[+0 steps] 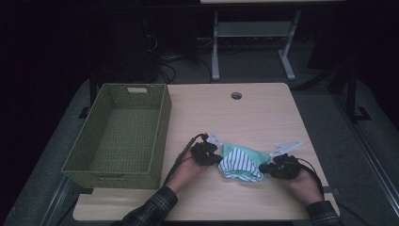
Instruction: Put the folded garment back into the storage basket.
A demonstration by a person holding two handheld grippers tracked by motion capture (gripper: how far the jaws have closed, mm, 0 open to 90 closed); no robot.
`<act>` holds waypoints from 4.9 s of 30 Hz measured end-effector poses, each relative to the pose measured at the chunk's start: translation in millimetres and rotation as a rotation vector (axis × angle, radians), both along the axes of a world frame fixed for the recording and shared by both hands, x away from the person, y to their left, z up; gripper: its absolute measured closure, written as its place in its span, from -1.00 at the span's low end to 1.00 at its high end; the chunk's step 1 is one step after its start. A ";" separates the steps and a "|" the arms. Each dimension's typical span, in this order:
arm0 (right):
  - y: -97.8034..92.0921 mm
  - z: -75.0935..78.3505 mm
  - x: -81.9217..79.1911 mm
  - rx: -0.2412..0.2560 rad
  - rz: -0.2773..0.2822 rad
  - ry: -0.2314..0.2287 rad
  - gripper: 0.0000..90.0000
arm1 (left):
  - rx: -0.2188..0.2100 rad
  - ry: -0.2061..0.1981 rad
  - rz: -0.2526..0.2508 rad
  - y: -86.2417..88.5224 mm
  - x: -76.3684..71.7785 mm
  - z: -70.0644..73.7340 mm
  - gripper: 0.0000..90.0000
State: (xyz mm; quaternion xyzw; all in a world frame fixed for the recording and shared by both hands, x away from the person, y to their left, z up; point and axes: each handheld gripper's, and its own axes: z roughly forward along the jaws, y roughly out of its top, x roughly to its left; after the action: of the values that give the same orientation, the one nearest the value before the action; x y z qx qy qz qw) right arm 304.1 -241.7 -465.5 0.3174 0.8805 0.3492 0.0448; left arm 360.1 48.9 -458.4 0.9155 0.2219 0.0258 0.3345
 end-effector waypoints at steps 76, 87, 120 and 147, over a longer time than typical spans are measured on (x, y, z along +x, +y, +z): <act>19.4 10.7 12.4 0.059 0.043 -0.061 0.83 | 0.009 -0.041 0.009 22.7 -18.4 16.1 0.95; -22.0 2.7 2.5 0.035 -0.148 -0.113 -0.08 | 0.015 -0.029 -0.081 14.7 -17.6 48.8 0.30; -40.0 -16.7 -0.6 0.002 -0.261 -0.142 -0.69 | 0.288 -0.014 -0.318 -43.3 17.6 14.3 -0.68; -40.5 -16.6 -0.4 -0.001 -0.265 -0.142 -0.68 | 0.321 0.030 -0.273 -42.4 12.7 17.7 0.27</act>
State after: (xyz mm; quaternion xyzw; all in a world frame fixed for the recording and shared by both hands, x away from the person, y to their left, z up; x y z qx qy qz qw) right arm 303.7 -282.2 -482.2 0.4054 0.8256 0.3615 0.1528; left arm 372.8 6.5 -440.7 0.9789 0.0940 0.0016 0.1814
